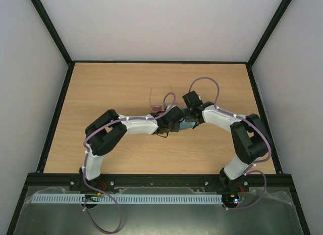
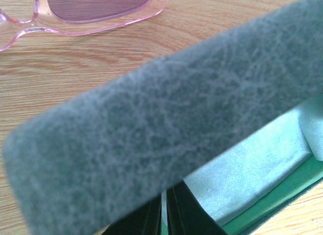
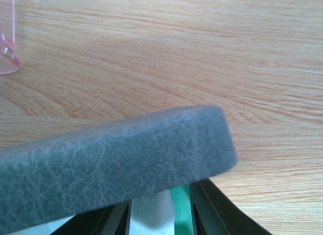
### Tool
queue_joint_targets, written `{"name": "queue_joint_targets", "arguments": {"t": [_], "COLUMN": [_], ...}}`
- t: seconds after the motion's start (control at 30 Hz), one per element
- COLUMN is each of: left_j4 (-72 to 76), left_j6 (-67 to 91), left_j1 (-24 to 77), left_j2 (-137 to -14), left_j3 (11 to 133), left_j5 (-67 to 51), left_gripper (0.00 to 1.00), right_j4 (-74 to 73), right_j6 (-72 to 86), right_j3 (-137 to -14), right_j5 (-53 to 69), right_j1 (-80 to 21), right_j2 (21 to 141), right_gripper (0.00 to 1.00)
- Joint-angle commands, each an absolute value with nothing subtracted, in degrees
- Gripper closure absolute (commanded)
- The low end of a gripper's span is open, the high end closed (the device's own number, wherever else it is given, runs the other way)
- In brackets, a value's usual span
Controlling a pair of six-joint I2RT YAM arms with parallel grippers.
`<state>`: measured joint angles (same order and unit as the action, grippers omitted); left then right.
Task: Organize the sunglasses
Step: Place the glasses cleaning cloth in the sunglasses case.
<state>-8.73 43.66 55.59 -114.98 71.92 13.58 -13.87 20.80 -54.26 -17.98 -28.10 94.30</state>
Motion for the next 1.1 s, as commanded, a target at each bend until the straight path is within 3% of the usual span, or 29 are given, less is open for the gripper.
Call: {"name": "queue_joint_targets", "arguments": {"t": [0.0, 0.1, 0.27, 0.4, 0.7, 0.9, 1.07], "left_j4": [-10.2, -10.4, -10.6, -10.3, -10.4, -10.3, -10.4], "left_j6": [43.3, 43.2, 43.3, 43.4, 43.5, 43.3, 43.2], "left_j1": [55.8, 55.8, 55.8, 55.8, 55.6, 54.5, 54.5], "left_j2": [-115.5, -115.3, -114.6, -114.3, -114.4, -112.9, -113.1], "left_j3": [71.1, 71.0, 70.8, 70.8, 70.4, 69.4, 69.8], "left_j5": [14.8, 15.0, 15.3, 15.3, 15.8, 15.7, 15.5], "left_gripper": [0.93, 0.93, 0.93, 0.93, 0.93, 0.83, 0.81], "right_j4": [-16.1, -15.1, -14.2, -11.4, -10.9, -9.8, -9.6], "right_j6": [21.6, 21.4, 21.4, 22.1, 22.9, 23.0, 23.0], "right_j3": [-53.2, -52.4, -50.9, -48.4, -48.3, -47.5, -47.1], "right_j5": [-21.7, -19.5, -14.5, -9.2, -10.7, -9.1, -8.6], "right_j1": [-28.3, -28.3, -28.3, -28.3, -28.3, -28.3, -28.3], "right_j2": [91.5, 89.5, 88.3, 89.3, 91.2, 89.2, 87.9], "right_gripper": [0.67, 0.84, 0.91, 0.92, 0.9, 0.88, 0.88]}}
